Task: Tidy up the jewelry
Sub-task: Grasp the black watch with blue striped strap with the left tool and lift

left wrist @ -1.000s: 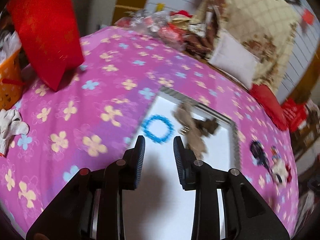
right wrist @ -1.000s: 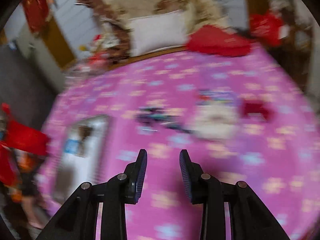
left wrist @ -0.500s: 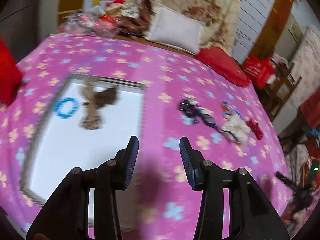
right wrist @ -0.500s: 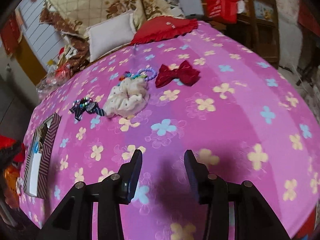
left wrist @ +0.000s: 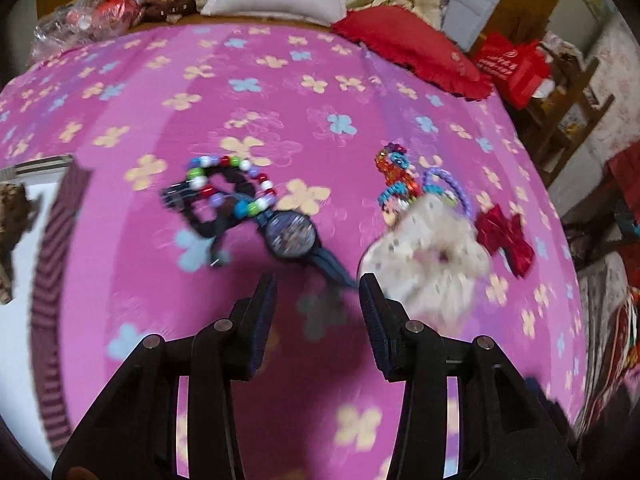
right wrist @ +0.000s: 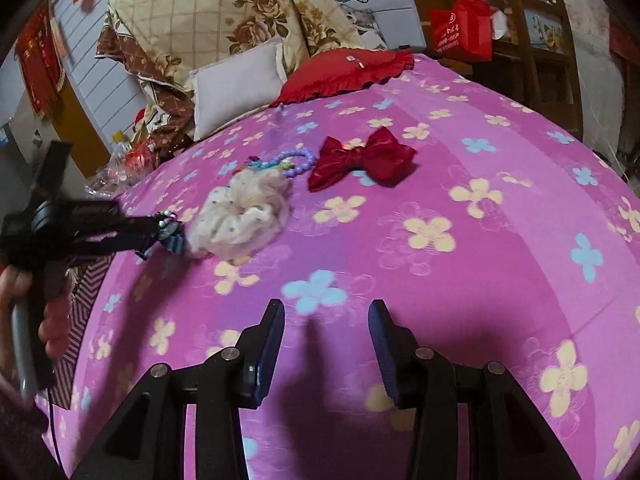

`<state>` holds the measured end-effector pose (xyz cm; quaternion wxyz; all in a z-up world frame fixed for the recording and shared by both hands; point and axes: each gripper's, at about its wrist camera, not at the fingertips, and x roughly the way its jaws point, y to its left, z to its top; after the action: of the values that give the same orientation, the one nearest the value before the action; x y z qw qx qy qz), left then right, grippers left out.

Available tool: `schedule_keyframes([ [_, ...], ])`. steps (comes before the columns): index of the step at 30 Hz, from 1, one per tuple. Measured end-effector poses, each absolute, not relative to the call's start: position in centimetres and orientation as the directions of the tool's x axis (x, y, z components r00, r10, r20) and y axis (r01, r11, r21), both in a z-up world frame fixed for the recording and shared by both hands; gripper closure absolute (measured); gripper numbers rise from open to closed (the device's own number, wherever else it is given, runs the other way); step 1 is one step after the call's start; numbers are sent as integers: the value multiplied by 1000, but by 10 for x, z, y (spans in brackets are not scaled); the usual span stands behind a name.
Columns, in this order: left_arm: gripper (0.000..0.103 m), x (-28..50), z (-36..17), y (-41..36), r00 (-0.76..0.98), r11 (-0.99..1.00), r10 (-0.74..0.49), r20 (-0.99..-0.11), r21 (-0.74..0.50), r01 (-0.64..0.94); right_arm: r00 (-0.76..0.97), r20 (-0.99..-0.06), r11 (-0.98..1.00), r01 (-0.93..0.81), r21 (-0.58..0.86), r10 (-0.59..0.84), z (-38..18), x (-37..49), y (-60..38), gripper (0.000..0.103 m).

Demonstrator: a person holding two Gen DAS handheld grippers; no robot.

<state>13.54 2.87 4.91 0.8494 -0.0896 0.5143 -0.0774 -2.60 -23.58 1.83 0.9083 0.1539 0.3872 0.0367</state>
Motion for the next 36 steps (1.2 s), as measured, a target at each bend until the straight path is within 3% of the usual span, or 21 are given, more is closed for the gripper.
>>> schedule_keyframes([
  [7,61,167,31,17,457,984,-154,-876,-179,-11,706,-664,934,10,358,247,21,-25,-244,61],
  [13,50,178,28,3,483,997,-73,-873,-82,3,702,-661,930,-3,368,264,19,-26,-241,61],
  [17,49,176,25,1,496,1000,-8,-868,-9,1,696,-665,924,2,381,273,16,-25,-243,61],
  [28,38,183,14,-1,459,1000,12,-888,-1,-27,686,-673,923,7,385,276,14,-23,-244,61],
  [31,62,181,16,2,470,999,2,-882,-15,-31,684,-676,923,10,385,274,13,-23,-244,61],
  [36,62,160,15,3,453,999,-34,-891,-25,27,671,-687,920,17,392,281,10,-19,-244,61],
])
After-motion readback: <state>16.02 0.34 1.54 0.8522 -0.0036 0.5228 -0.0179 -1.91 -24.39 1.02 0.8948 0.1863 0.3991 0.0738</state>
